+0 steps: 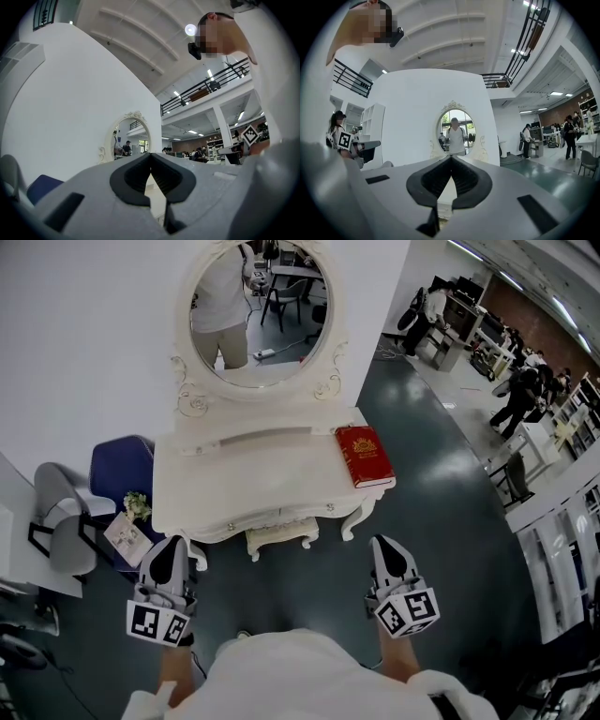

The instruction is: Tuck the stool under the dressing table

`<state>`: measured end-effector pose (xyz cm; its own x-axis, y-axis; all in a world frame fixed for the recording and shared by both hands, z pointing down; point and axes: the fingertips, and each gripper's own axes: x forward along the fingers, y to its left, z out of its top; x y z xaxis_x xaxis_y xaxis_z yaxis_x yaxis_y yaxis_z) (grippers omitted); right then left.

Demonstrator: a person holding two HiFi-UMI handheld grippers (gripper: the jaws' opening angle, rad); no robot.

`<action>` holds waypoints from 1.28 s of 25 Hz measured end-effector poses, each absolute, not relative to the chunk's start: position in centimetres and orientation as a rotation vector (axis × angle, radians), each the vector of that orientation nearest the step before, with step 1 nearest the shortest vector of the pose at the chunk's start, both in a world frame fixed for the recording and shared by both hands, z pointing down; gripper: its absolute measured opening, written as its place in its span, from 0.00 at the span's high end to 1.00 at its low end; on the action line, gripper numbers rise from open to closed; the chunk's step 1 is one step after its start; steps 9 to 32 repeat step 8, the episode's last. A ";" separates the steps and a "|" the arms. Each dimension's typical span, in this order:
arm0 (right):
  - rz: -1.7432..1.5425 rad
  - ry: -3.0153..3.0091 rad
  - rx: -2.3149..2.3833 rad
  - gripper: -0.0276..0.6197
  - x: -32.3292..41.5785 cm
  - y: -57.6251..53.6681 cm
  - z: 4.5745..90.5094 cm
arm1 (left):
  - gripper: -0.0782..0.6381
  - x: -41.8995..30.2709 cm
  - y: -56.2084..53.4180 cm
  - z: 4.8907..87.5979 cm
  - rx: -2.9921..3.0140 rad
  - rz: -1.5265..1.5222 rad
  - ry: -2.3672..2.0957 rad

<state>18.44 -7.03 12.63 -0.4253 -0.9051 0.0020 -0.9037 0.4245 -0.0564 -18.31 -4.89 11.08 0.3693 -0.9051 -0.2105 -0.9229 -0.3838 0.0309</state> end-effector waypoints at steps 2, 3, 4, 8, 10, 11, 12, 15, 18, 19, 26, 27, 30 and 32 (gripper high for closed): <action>-0.070 2.622 -1.665 0.95 18.5 -7.0 12.5 | 0.87 -18.2 -4.6 10.9 -2.520 0.302 1.689; -0.064 2.621 -1.662 0.95 18.5 -7.1 12.3 | 0.87 -18.2 -4.4 10.9 -2.519 0.306 1.689; -0.057 2.621 -1.657 0.95 18.4 -7.0 12.2 | 0.87 -18.2 -4.3 10.8 -2.517 0.307 1.689; -0.036 2.625 -1.630 0.95 17.6 -7.0 11.7 | 0.87 -18.5 -3.8 10.5 -2.506 0.311 1.693; -0.036 2.625 -1.630 0.95 17.6 -7.0 11.7 | 0.87 -18.5 -3.8 10.5 -2.506 0.311 1.693; -0.036 2.625 -1.630 0.95 17.6 -7.0 11.7 | 0.87 -18.5 -3.8 10.5 -2.506 0.311 1.693; -0.036 2.625 -1.630 0.95 17.6 -7.0 11.7 | 0.87 -18.5 -3.8 10.5 -2.506 0.311 1.693; -0.036 2.625 -1.630 0.95 17.6 -7.0 11.7 | 0.87 -18.5 -3.8 10.5 -2.506 0.311 1.693; -0.036 2.625 -1.630 0.95 17.6 -7.0 11.7 | 0.87 -18.5 -3.8 10.5 -2.506 0.311 1.693; -0.036 2.625 -1.630 0.95 17.6 -7.0 11.7 | 0.87 -18.5 -3.8 10.5 -2.506 0.311 1.693; -0.036 2.625 -1.630 0.95 17.6 -7.0 11.7 | 0.87 -18.5 -3.8 10.5 -2.506 0.311 1.693; -0.036 2.625 -1.630 0.95 17.6 -7.0 11.7 | 0.87 -18.5 -3.8 10.5 -2.506 0.311 1.693; -0.036 2.625 -1.630 0.95 17.6 -7.0 11.7 | 0.87 -18.5 -3.8 10.5 -2.506 0.311 1.693; -0.036 2.625 -1.630 0.95 17.6 -7.0 11.7 | 0.87 -18.5 -3.8 10.5 -2.506 0.311 1.693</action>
